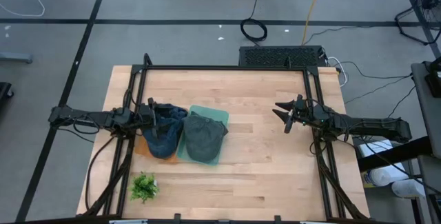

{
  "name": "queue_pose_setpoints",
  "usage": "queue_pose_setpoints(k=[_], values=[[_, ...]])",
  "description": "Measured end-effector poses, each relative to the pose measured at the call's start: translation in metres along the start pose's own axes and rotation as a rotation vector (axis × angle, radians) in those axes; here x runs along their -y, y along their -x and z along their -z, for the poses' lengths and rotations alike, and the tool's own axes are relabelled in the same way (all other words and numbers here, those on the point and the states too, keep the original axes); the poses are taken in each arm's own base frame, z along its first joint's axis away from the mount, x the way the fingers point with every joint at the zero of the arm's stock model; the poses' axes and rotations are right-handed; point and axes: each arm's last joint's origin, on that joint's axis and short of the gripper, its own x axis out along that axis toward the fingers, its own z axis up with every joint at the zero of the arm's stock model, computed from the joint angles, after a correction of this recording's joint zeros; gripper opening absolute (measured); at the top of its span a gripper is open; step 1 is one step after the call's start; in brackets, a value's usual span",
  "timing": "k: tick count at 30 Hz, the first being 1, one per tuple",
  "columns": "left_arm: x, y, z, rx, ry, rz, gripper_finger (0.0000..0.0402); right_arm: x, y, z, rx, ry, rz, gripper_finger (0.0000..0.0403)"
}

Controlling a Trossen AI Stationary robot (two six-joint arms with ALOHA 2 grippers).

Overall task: Pick & Place hat
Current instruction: Return to Home Position

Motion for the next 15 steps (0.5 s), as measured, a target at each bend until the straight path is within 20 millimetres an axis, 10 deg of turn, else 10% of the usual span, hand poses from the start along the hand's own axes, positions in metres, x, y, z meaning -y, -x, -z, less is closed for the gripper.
queue_pose_setpoints(k=[15], values=[[0.0000, 0.0000, 0.0001, 0.000, 0.000, 0.000, 0.0316, 0.0000, 0.0000, 0.0000, 0.000, 0.000, 0.000, 0.0155]])
